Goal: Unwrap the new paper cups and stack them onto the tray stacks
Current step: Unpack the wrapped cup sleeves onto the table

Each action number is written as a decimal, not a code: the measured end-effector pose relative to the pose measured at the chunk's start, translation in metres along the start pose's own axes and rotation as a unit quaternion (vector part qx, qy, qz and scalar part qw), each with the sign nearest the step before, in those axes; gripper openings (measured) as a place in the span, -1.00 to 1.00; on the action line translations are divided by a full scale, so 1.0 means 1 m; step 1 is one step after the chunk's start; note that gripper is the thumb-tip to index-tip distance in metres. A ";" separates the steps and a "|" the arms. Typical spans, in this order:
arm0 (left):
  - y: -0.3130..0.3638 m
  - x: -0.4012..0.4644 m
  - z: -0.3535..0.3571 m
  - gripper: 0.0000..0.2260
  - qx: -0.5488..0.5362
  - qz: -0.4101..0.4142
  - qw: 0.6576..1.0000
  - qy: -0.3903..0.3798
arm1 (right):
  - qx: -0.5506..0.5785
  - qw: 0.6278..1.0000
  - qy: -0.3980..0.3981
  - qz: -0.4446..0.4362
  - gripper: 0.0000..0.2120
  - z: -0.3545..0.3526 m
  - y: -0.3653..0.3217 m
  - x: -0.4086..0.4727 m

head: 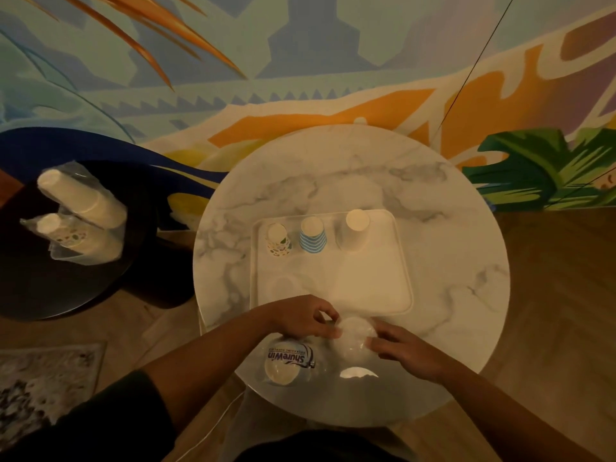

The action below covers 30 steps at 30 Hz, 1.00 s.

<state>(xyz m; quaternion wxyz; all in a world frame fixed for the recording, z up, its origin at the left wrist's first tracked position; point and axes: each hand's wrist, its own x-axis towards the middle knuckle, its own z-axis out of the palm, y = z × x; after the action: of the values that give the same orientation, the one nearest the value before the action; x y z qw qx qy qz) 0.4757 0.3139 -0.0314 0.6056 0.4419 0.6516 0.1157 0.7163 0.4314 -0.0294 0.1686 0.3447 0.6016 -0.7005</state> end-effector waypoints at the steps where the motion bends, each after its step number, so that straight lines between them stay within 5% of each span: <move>1: 0.000 -0.001 -0.001 -0.61 -0.012 0.001 1.000 0.001 | -0.004 1.000 0.002 -0.007 -0.64 -0.002 0.001 0.000; 13: -0.013 -0.026 -0.019 -0.71 -0.131 0.016 0.987 0.091 | -0.089 0.995 0.027 -0.042 -0.35 -0.019 -0.002 -0.005; 23: -0.032 -0.050 -0.014 -0.76 -0.208 0.021 0.965 0.156 | -0.131 0.986 0.099 -0.034 -0.74 0.017 0.000 0.004; 30: -0.034 -0.063 -0.005 -0.79 -0.231 0.034 0.954 0.186 | -0.025 0.988 0.147 0.032 -0.74 0.040 -0.007 0.005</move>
<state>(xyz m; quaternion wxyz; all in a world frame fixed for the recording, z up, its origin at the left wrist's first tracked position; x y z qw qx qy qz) 0.4485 0.2508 -0.0101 0.5549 0.2824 0.6927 0.3640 0.6974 0.3955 -0.0261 0.1090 0.4584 0.6263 -0.6211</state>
